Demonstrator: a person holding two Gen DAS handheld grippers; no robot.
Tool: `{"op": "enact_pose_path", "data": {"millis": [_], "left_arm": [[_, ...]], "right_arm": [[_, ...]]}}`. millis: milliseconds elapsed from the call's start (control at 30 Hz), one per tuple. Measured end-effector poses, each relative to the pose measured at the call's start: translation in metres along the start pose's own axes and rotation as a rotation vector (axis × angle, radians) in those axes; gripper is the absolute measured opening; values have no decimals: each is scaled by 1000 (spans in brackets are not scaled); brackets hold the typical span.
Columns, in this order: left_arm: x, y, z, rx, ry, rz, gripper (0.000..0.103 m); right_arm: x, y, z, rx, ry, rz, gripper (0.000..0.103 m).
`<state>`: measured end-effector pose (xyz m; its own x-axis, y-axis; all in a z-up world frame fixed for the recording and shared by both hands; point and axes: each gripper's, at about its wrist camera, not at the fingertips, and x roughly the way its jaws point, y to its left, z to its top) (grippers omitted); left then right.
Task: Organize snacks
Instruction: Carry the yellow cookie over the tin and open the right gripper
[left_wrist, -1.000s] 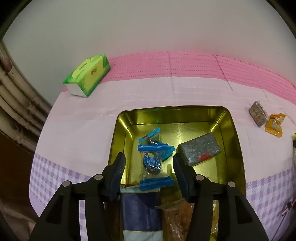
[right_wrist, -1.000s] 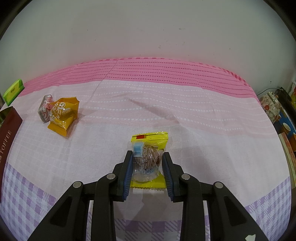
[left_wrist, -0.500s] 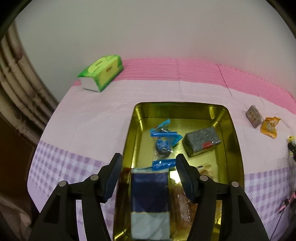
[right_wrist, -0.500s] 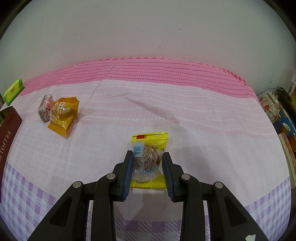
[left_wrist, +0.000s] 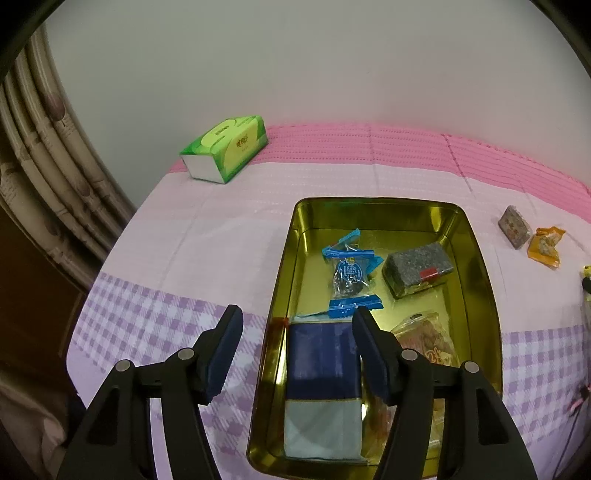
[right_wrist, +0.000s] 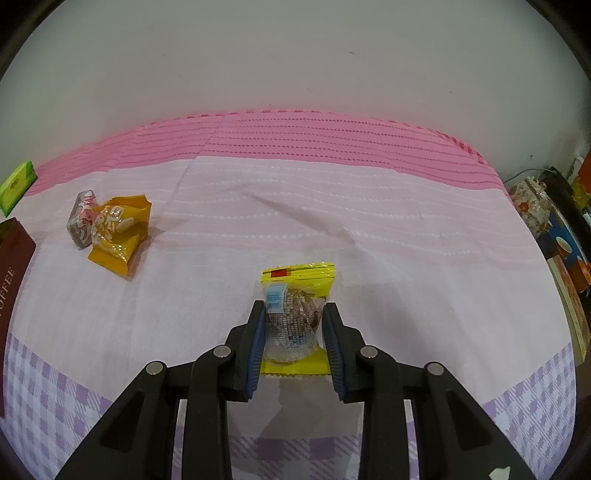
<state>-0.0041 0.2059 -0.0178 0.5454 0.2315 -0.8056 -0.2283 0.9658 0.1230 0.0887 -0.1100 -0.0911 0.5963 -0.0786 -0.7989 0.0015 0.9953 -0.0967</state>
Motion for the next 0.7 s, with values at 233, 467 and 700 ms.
{"op": "enact_pose_path", "data": {"millis": [233,467,700], "left_arm": [[8,13,-2,-35,25,-8,63],[9,26,-1,-84,21,20,72],[5,31,0,-98,7,17,73]], "right_arm": [[-4,10,0,-25,24,-33,27],[-13,22,-1,-28,23,-10,27],[-35,59,7,-58,-8,91,27]]}}
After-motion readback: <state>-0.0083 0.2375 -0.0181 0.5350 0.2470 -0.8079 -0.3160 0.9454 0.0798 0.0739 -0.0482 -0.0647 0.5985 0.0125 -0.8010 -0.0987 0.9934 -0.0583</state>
